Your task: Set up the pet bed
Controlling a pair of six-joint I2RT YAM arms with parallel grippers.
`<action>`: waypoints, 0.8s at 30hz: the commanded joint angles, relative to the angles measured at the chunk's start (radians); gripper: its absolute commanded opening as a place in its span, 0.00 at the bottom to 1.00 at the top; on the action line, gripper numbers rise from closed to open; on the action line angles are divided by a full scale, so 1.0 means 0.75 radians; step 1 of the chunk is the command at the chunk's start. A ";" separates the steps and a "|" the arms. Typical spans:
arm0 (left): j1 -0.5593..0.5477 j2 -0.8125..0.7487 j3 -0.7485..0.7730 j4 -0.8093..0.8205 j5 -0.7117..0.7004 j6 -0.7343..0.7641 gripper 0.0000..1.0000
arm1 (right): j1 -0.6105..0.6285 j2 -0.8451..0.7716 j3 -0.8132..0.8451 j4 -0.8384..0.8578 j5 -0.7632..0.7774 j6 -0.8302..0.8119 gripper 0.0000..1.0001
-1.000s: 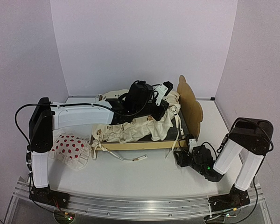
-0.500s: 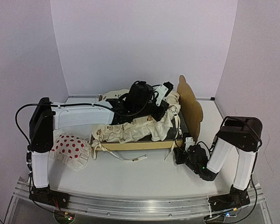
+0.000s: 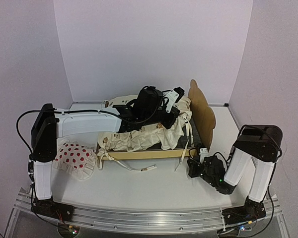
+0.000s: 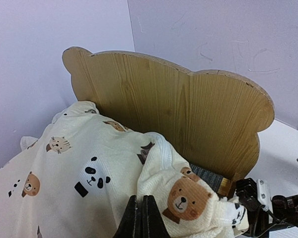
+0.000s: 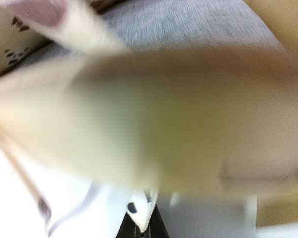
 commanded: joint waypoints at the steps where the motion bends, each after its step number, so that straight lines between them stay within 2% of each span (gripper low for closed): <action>1: 0.006 0.017 0.075 -0.024 0.005 -0.022 0.00 | 0.001 -0.156 -0.088 -0.176 -0.210 0.095 0.00; 4: 0.006 0.034 0.086 -0.024 0.018 -0.032 0.00 | 0.001 -0.297 -0.087 -0.383 -0.324 0.128 0.00; 8: 0.005 0.065 0.108 -0.056 0.037 -0.047 0.00 | 0.002 -0.467 -0.144 -0.522 -0.394 0.159 0.00; 19: -0.023 0.226 0.238 -0.190 0.076 -0.099 0.00 | 0.005 -1.180 -0.161 -1.361 -0.382 0.218 0.00; 24: -0.036 0.312 0.318 -0.245 0.059 -0.114 0.01 | 0.006 -1.382 -0.138 -1.679 -0.401 0.258 0.00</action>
